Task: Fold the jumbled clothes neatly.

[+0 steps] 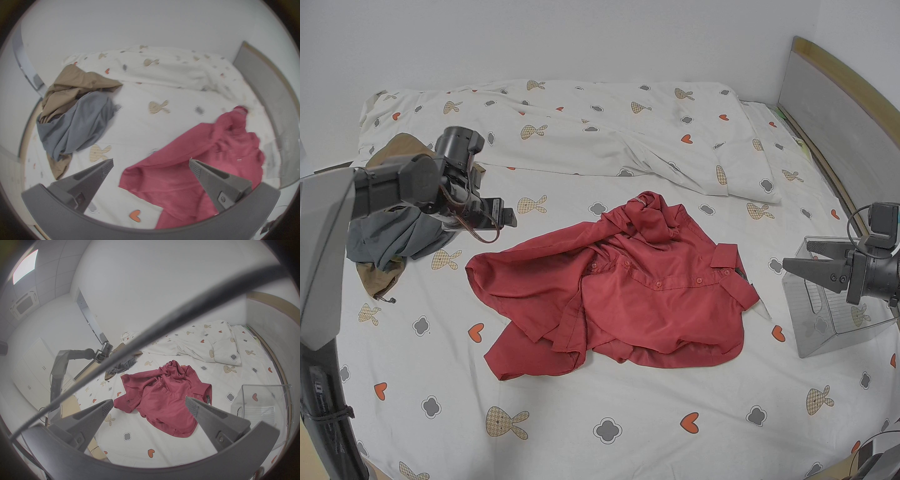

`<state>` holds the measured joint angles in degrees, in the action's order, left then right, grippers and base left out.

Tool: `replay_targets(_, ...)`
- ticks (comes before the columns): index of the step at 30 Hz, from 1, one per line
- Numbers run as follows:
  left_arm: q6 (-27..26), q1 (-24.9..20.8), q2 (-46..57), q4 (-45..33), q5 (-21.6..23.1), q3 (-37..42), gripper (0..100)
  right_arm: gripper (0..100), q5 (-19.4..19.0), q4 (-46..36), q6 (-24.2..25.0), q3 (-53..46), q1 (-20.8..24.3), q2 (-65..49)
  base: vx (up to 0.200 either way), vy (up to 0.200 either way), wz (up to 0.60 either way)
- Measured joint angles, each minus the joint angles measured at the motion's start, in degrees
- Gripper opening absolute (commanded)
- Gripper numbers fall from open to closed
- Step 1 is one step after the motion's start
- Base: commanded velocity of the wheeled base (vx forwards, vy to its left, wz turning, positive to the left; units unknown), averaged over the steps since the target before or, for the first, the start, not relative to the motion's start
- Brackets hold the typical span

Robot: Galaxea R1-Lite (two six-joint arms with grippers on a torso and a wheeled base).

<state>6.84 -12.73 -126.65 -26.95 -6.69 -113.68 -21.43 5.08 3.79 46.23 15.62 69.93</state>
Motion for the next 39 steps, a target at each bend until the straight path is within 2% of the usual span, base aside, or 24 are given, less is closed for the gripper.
replay_targets(5,0.8,1.0,7.3,0.2,11.9,6.6,100,100,0.0,0.0,0.0,0.0,0.0,-0.1,0.000,0.000,0.00)
replay_targets(9,0.9,2.3,14.8,2.0,21.3,16.7,100,100,0.0,0.0,0.0,0.0,-0.1,-0.1,0.000,0.000,0.00)
replay_targets(13,0.7,3.4,23.0,6.9,26.1,27.9,100,100,0.0,0.0,0.0,0.0,-0.2,-0.2,0.000,0.000,0.00)
replay_targets(17,0.5,4.2,30.1,15.1,28.2,39.1,100,100,0.0,0.0,0.0,0.1,-0.2,-0.2,0.000,0.000,0.00)
replay_targets(19,0.5,4.5,33.1,20.0,28.3,44.6,100,100,0.0,0.0,0.0,0.1,-0.2,-0.2,0.000,0.000,0.00)
replay_targets(21,0.5,4.8,35.6,25.1,26.5,50.5,100,100,0.0,0.0,0.0,0.1,-0.3,-0.2,0.000,0.000,0.00)
replay_targets(23,0.3,5.2,37.0,28.8,23.0,55.5,100,100,0.0,0.0,0.0,0.1,-0.3,-0.2,0.000,0.000,0.00)
replay_targets(28,1.7,5.9,35.4,39.3,10.0,63.4,100,100,0.0,0.0,0.0,0.1,-0.3,-0.2,0.000,0.000,0.00)
replay_targets(30,3.7,5.8,33.5,43.7,7.4,65.0,100,100,0.0,0.0,0.0,0.1,-0.3,-0.2,0.000,0.000,0.00)
replay_targets(34,5.3,5.0,29.8,47.0,6.3,68.0,100,100,0.0,0.0,0.0,0.1,-0.5,-0.2,0.000,0.000,0.00)
replay_targets(39,3.0,4.7,25.4,47.7,6.3,68.5,100,100,0.0,0.0,0.0,0.2,-0.6,-0.2,0.000,0.000,0.00)
